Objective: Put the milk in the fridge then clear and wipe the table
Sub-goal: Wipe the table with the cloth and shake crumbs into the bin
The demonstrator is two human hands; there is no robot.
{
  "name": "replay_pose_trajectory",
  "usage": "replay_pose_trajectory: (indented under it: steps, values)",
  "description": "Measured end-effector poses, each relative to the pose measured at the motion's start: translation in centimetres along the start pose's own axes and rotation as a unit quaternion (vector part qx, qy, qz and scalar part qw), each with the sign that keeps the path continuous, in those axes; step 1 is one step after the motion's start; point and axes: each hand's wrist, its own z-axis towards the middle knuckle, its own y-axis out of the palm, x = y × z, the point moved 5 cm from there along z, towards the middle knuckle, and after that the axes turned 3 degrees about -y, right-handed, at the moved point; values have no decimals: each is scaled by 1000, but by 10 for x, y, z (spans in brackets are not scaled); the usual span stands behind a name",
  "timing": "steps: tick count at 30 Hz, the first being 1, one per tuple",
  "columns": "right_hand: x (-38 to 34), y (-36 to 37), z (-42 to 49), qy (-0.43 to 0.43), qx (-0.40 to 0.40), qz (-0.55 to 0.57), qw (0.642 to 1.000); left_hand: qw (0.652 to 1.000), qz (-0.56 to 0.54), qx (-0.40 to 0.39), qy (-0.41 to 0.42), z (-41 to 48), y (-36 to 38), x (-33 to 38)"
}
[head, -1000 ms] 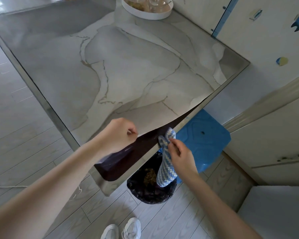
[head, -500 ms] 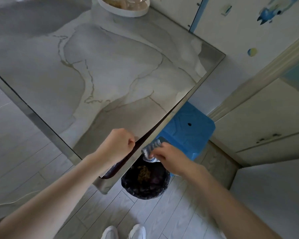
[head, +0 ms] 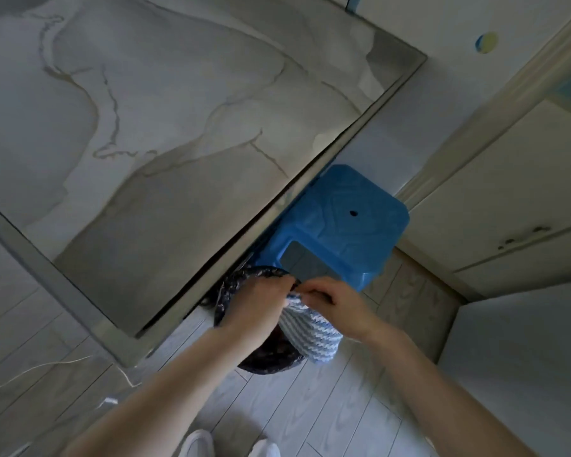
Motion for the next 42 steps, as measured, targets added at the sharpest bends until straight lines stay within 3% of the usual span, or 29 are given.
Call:
replay_pose_trajectory:
  steps: [3, 8, 10, 13, 16, 20, 23, 25, 27, 32, 35, 42]
  values:
    - [39, 8, 11, 51, 59, -33, 996, 992, -83, -44, -82, 12, 27, -29]
    - [77, 63, 27, 107, 184, 0, 977, 963, -219, -25, -153, 30, 83, -71]
    - [92, 96, 40, 162, 166, 85, 969, 957, -240, -11, -160, 37, 103, -82]
    - [108, 137, 55, 261, 103, 330, 901, 936, -308, -20, -169, 38, 126, -93]
    - [122, 156, 64, 238, 65, 382, 890, 940, -305, -38, -150, 37, 145, -105]
    - [139, 165, 69, 189, -19, 339, 921, 948, -278, -44, -150, 39, 161, -131]
    - [162, 148, 75, 143, 23, 84, 986, 953, -249, 14, -172, 38, 165, -160]
    - [180, 146, 74, 132, 78, -70, 986, 958, -208, 62, -190, 32, 172, -177]
    - [197, 156, 70, 161, 83, -134, 974, 967, -174, 52, -176, 27, 191, -177]
    - [201, 156, 78, 129, 196, -34, 971, 949, -220, 110, -197, 30, 209, -179]
    - [210, 165, 76, 182, 135, -53, 972, 957, -192, 91, -197, 28, 216, -176]
    - [181, 144, 59, 232, 85, 82, 966, 964, -202, 72, -157, 29, 179, -133]
